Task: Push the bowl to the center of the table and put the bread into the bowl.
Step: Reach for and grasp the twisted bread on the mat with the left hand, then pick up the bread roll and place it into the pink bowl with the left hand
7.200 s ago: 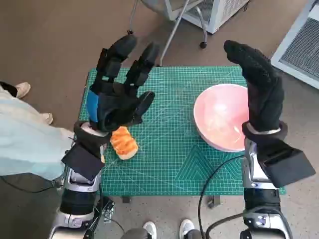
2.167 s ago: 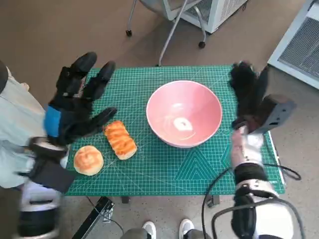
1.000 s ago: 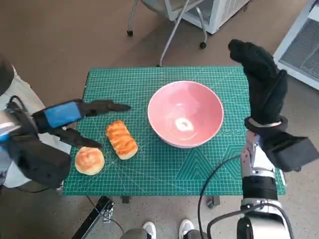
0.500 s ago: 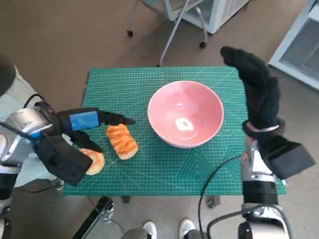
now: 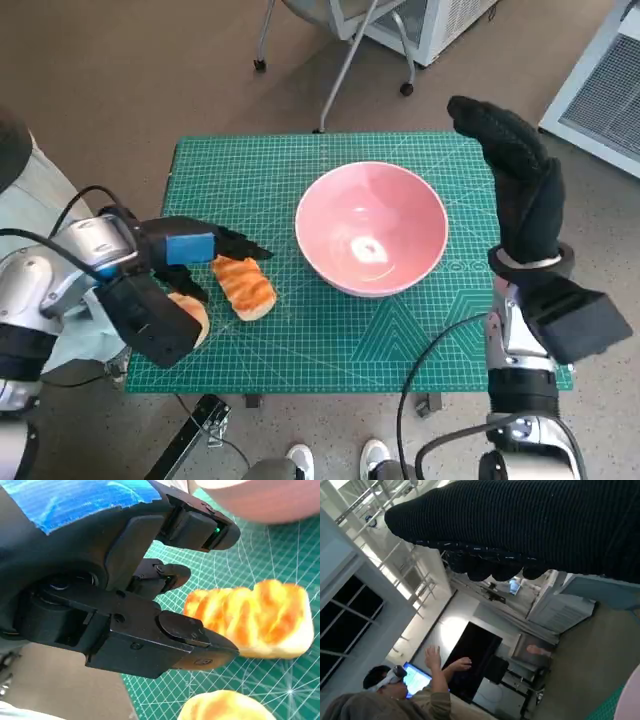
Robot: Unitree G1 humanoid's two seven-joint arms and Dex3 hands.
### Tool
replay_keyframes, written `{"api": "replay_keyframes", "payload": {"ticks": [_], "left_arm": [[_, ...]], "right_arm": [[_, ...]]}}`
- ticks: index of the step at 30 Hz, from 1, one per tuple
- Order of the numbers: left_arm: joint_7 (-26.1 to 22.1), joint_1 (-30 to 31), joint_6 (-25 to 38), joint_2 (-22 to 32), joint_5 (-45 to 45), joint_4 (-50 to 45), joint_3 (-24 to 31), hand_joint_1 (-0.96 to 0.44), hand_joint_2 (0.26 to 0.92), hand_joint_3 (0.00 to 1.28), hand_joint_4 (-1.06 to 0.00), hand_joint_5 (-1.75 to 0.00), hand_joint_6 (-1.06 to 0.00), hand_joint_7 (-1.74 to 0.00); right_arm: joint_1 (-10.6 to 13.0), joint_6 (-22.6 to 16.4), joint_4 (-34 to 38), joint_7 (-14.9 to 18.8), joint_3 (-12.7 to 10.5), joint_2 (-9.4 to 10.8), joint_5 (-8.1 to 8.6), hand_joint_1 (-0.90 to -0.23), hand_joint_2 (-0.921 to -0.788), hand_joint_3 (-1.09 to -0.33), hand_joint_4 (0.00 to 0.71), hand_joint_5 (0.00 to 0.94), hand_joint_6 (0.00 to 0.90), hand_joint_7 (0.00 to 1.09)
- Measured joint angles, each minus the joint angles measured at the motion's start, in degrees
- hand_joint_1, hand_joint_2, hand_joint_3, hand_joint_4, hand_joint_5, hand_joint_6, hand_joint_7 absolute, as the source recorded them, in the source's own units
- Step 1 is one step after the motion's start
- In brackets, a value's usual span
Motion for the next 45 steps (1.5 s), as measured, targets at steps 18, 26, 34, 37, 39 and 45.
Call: {"api": "replay_keyframes", "payload": {"ticks": [18,26,34,37,39,45], "left_arm": [[19.5,-5.4,-2.6,-5.6,12.0,14.1,-10.1,0.08,0.920,0.19,-0.68,-0.10,-0.81,-0.13],[24.1,-8.0,-2.7,-6.8,13.2,18.7,-12.6,-0.01,0.921,0.20,-0.48,-1.11,-0.59,-1.32],[26.6,-8.9,-2.7,-7.2,12.9,21.4,-13.4,0.00,0.921,0.15,-0.55,-1.24,-0.57,-1.29],[27.2,-9.3,-3.0,-7.2,12.7,22.4,-13.4,0.00,0.921,0.13,-0.57,-1.14,-0.61,-1.33],[27.4,-9.5,-3.2,-7.2,12.5,22.9,-13.4,0.00,0.921,0.12,-0.56,-1.15,-0.64,-1.29],[25.8,-10.4,-3.9,-6.9,10.1,24.0,-12.5,0.00,0.921,0.12,-0.55,-1.19,-0.66,-1.24]], "right_arm": [[1.3,1.8,-2.7,-0.9,0.7,0.2,-0.48,-0.585,-0.921,-0.710,0.362,0.005,0.107,0.71],[1.4,1.9,-2.7,-0.9,0.5,0.2,0.24,-0.585,-0.921,-0.705,0.363,0.005,0.110,0.71],[1.4,1.9,-2.4,-0.7,0.4,0.2,1.38,-0.580,-0.921,-0.703,0.364,0.005,0.114,0.70],[1.4,1.9,-2.2,-0.6,0.4,0.2,1.50,-0.580,-0.921,-0.702,0.366,0.006,0.114,0.70],[1.4,1.9,-2.1,-0.6,0.4,0.2,1.54,-0.580,-0.921,-0.702,0.368,0.006,0.115,0.70],[1.4,1.9,-1.7,-0.3,0.4,0.2,1.81,-0.578,-0.921,-0.702,0.370,0.007,0.118,0.69]]}}
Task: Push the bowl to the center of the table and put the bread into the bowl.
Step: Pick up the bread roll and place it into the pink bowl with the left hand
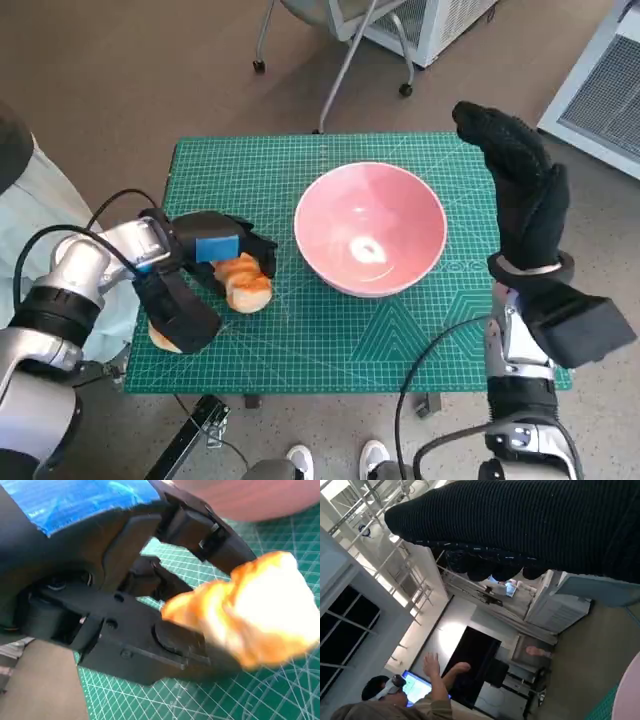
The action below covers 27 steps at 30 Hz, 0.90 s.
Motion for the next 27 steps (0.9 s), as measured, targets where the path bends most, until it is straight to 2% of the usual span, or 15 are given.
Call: {"api": "replay_keyframes", "payload": {"ticks": [9,17,22,27], "left_arm": [[-6.5,-2.3,-1.1,3.5,-7.8,-2.3,6.1,0.00,0.920,0.08,-0.57,-1.20,-0.72,-1.15],[-8.0,-6.9,2.1,5.6,-14.4,-7.7,14.1,0.00,0.920,0.06,-0.58,-1.21,-0.74,-1.11],[-8.0,-8.7,4.4,4.9,-17.0,-12.9,17.4,0.00,0.920,0.06,-0.58,-1.18,-0.74,-1.13],[-8.0,-10.1,6.5,1.5,-17.8,-16.9,18.4,0.00,0.920,0.04,-0.62,-1.09,-0.76,-1.16]], "right_arm": [[0.0,0.0,0.5,0.9,-0.3,0.0,1.10,-0.581,-0.921,-0.699,0.371,0.006,0.120,0.68],[-0.3,-0.1,1.1,1.6,-0.4,-0.1,1.79,-0.584,-0.921,-0.691,0.374,0.007,0.124,0.67],[-0.7,-0.1,1.1,2.0,-0.5,-0.1,1.86,-0.580,-0.921,-0.691,0.376,0.008,0.125,0.67],[-1.0,-0.1,1.2,2.2,-0.7,-0.1,2.13,-0.573,-0.921,-0.692,0.378,0.008,0.129,0.67]]}}
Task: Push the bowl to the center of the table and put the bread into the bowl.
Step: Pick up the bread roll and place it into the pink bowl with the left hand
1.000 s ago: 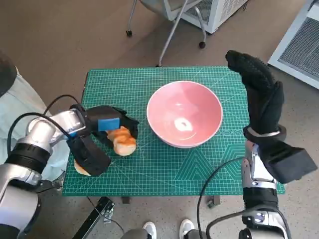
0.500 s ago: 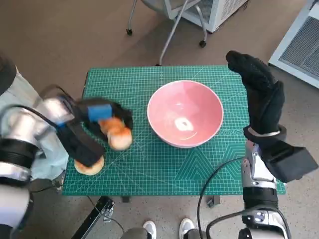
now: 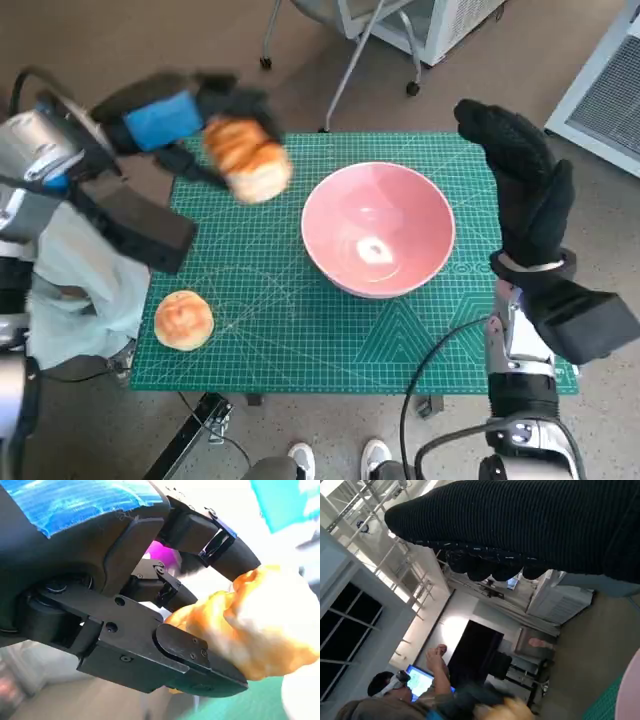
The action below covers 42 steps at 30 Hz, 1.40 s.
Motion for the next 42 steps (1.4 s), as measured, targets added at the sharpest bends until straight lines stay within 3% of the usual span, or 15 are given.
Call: {"api": "replay_keyframes", "payload": {"ticks": [9,19,29,31,33,34,37,40,42], "left_arm": [[-0.8,-2.8,1.2,-8.1,1.1,0.5,-3.1,0.00,0.920,0.04,-0.62,-1.10,-0.76,-1.15],[-0.7,-8.3,0.8,-16.2,3.1,13.2,-8.9,0.00,0.921,0.12,-0.53,-1.17,-0.68,-1.26],[3.9,-11.2,2.4,-22.3,6.5,26.4,-14.0,0.00,0.921,0.09,-0.57,-1.15,-0.70,-1.22],[4.0,-11.2,3.1,-23.1,6.8,27.7,-14.6,0.00,0.920,0.10,-0.55,-1.17,-0.70,-1.21],[3.7,-11.3,4.1,-24.0,6.9,28.7,-15.1,0.00,0.921,0.16,-0.46,-1.25,-0.64,-1.29],[3.1,-11.3,5.0,-24.5,6.9,29.0,-15.4,-0.03,0.905,0.15,-0.39,-0.94,-0.52,-1.04],[-0.4,-11.3,8.2,-25.6,6.9,29.2,-15.9,-0.04,0.914,0.07,-0.32,-0.33,-0.40,-0.51],[-6.2,-11.3,12.2,-26.7,6.4,29.1,-16.0,0.00,0.914,0.04,-0.24,-0.11,-0.33,-0.28],[-9.8,-11.3,14.3,-27.1,5.3,29.0,-15.9,0.01,0.907,0.03,-0.22,-0.05,-0.32,-0.21]], "right_arm": [[-0.1,-0.1,0.1,0.2,-0.1,0.0,0.02,-0.567,-0.921,-0.694,0.380,0.007,0.131,0.66],[0.1,-0.3,-0.7,0.2,-0.1,-0.2,0.02,-0.565,-0.921,-0.694,0.381,0.007,0.134,0.65],[0.6,-0.3,-2.1,0.3,-0.1,-0.3,0.03,-0.575,-0.921,-0.692,0.361,0.000,0.125,0.64],[0.7,-0.3,-2.3,0.4,-0.1,-0.3,0.03,-0.576,-0.921,-0.691,0.360,0.000,0.124,0.64],[0.9,-0.3,-2.5,0.5,-0.2,-0.3,0.07,-0.573,-0.921,-0.690,0.360,0.000,0.123,0.64],[1.0,-0.3,-2.6,0.6,-0.2,-0.3,0.10,-0.572,-0.921,-0.689,0.360,0.000,0.122,0.64],[1.3,-0.3,-2.7,0.8,-0.2,-0.3,0.17,-0.567,-0.921,-0.688,0.360,0.001,0.122,0.64],[1.5,-0.3,-2.9,1.0,-0.3,-0.4,0.20,-0.565,-0.921,-0.688,0.360,0.001,0.122,0.63],[1.6,-0.3,-3.0,1.0,-0.4,-0.4,0.20,-0.565,-0.921,-0.688,0.360,0.001,0.123,0.63]]}}
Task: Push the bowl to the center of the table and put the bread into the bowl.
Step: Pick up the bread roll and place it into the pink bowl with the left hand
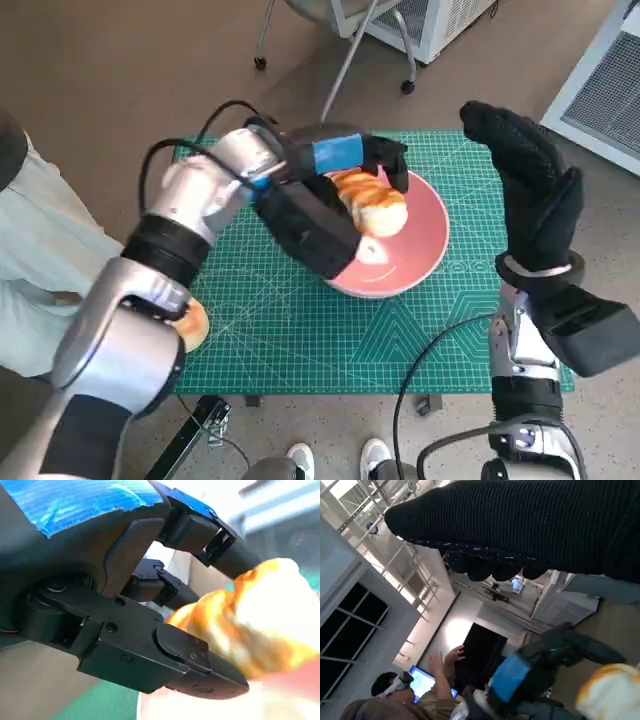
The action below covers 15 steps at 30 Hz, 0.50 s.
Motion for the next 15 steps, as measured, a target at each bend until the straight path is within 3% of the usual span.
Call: {"api": "replay_keyframes", "payload": {"ticks": [5,15], "left_arm": [[-5.2,0.0,2.5,-0.1,-2.1,-1.0,0.5,0.03,0.887,0.01,-0.18,-0.01,-0.32,-0.13],[-8.1,0.4,2.9,1.1,-5.6,-5.0,2.4,0.05,0.872,0.00,-0.16,-0.01,-0.32,-0.09]], "right_arm": [[0.2,-0.1,-0.3,-0.1,-0.2,-0.1,-0.09,-0.566,-0.921,-0.698,0.360,0.001,0.123,0.63],[0.2,-0.8,0.0,-0.4,-0.4,-0.1,-0.55,-0.567,-0.921,-0.703,0.361,0.001,0.124,0.63]]}}
